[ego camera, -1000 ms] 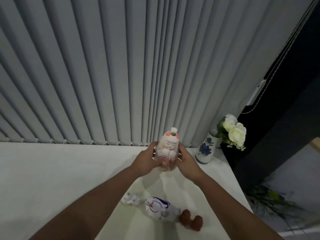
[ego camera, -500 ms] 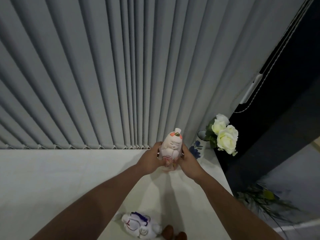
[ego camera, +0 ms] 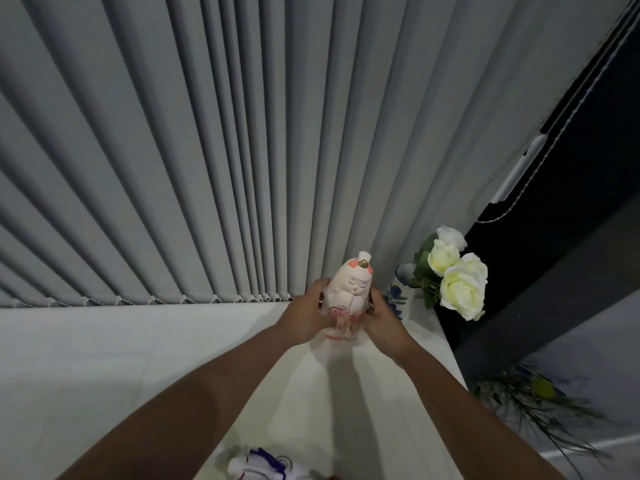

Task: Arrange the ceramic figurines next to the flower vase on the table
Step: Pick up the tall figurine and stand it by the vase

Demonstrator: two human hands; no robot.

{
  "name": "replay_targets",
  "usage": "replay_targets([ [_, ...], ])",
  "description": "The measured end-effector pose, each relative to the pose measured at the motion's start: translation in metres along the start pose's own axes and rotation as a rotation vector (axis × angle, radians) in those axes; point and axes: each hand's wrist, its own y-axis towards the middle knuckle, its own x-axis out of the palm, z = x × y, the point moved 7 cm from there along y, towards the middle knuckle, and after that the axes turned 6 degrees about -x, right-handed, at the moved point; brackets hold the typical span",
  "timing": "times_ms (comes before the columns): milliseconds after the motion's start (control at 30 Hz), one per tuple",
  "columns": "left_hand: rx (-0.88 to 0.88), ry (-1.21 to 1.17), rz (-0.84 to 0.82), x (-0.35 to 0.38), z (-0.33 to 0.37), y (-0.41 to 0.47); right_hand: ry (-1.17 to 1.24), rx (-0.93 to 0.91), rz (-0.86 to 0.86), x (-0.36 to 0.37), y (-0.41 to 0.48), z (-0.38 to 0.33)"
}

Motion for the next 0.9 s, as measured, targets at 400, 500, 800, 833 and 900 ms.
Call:
replay_targets([
  [400, -0.002, 0.035, -0.006, 0.004, 0.01, 0.001, -0.028, -0.007, 0.023, -0.005, -0.003, -0.008],
  [500, -0.003, 0.042, -0.008, 0.005, 0.011, 0.0, -0.047, -0.006, 0.051, -0.005, -0.002, -0.009],
  [800, -0.008, 0.193, 0.042, 0.008, 0.02, -0.014, -0.093, 0.066, 0.146, -0.004, -0.014, -0.006],
  [833, -0.009, 0.208, 0.042, 0.009, 0.021, -0.017, -0.087, 0.074, 0.151, -0.004, -0.016, -0.007],
  [900, -0.004, 0.254, 0.054, 0.007, 0.024, -0.023, -0.068, 0.104, 0.151, -0.004, -0.022, -0.01],
])
